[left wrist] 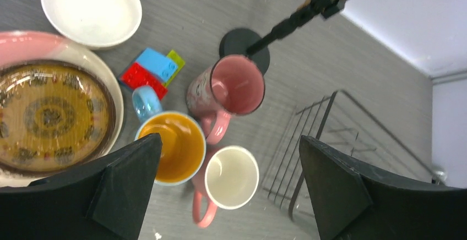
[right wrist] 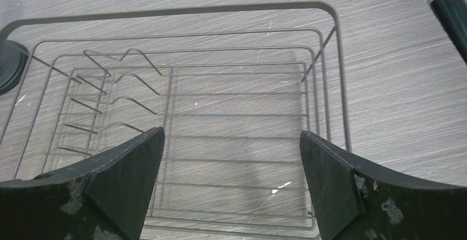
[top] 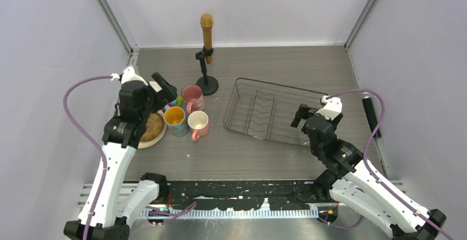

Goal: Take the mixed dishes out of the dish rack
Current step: Reset both arms

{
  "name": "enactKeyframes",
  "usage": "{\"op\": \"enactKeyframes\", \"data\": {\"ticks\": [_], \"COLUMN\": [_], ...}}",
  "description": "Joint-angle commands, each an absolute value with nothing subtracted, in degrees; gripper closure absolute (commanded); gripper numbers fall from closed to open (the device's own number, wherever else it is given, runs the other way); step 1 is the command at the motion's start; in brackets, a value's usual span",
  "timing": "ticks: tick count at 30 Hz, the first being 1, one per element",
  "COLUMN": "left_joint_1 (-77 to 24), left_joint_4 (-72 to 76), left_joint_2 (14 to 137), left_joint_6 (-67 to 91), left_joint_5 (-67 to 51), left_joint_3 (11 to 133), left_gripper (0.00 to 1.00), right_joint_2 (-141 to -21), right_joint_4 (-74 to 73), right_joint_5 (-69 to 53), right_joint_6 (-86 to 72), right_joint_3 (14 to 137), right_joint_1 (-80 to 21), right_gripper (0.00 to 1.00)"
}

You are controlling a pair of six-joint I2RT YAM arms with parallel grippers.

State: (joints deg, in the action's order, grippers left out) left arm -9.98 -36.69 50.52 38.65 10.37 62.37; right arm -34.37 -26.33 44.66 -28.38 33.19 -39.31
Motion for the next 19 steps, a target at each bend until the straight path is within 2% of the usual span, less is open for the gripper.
{"op": "enactKeyframes", "data": {"ticks": [1, 6, 19], "left_joint_1": [-10.12, -10.13, -10.11], "left_joint_4": [-37.77, -39.23, -39.69], "left_joint_2": [45.64, 43.39, 46.46], "left_joint_6": [35.16, 34.52, 34.87], "left_joint_5": [6.84, 13.21, 15.65], "left_joint_3": [57.40, 56.93, 57.08], "left_gripper": [0.00, 0.00, 0.00], "right_joint_2": [-34.30, -36.31, -34.06], "right_joint_4": [-31.66, -33.59, -26.31], "right_joint_5": [49.51, 51.94, 52.48], "right_joint_6": [-30.78, -30.33, -28.28], "right_joint_3": [37.58, 40.91, 37.69], "right_joint_1": [-39.37, -39.37, -39.37], "right_gripper": [0.00, 0.00, 0.00]}}
